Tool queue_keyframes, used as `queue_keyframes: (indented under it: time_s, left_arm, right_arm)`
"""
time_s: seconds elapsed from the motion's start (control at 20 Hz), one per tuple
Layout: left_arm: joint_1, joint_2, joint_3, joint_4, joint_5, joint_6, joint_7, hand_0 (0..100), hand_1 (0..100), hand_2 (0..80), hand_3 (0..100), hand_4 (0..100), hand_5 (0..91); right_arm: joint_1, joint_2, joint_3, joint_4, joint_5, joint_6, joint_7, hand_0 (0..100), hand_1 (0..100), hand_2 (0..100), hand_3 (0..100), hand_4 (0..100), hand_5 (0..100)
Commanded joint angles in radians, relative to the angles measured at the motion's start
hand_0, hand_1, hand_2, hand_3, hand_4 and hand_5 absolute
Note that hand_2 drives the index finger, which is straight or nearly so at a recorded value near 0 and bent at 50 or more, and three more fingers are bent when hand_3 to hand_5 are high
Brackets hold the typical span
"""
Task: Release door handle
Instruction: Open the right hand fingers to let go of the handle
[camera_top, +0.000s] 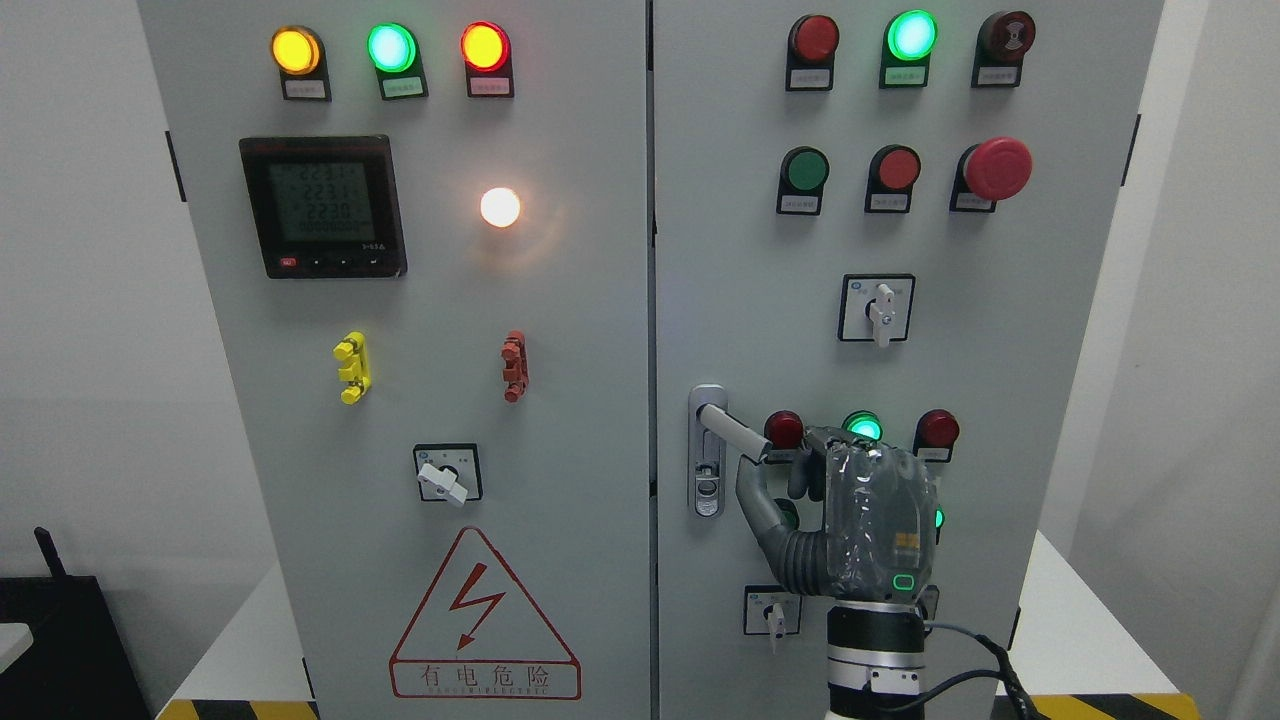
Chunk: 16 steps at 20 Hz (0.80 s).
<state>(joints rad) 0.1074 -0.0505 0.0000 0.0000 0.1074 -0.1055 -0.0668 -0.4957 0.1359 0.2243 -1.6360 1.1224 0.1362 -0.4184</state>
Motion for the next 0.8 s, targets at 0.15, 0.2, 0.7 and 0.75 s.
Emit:
queue_keyframes:
  time_s: [0.15, 0.2, 0.7, 0.75]
  left_arm:
    - [0.0, 0.0, -0.014, 0.02, 0.0, 0.0, -0.001, 12, 39, 0.0, 0, 0, 0.0]
    - [0.0, 0.0, -0.014, 0.02, 0.0, 0.0, -0.001, 12, 39, 0.0, 0, 0, 0.0]
    - [0.0, 0.0, -0.014, 0.02, 0.0, 0.0, -0.001, 12, 39, 0.0, 0, 0, 0.0]
    - [0.0, 0.0, -0.014, 0.02, 0.0, 0.0, -0.001, 12, 39, 0.0, 0, 0, 0.0]
  right_arm:
    - [-0.003, -0.001, -0.002, -0.008, -0.003, -0.001, 0.003, 42, 64, 89, 100, 99, 100]
    - [-0.003, -0.001, -0.002, -0.008, -0.003, -0.001, 0.003, 42, 64, 89, 100, 99, 100]
    - [-0.012, -0.001, -0.002, -0.008, -0.003, -0.001, 0.006, 42, 64, 89, 100, 99, 100]
    - [-0.012, -0.001, -0.002, -0.008, -0.003, -0.001, 0.007, 42, 64, 89, 100, 99, 100]
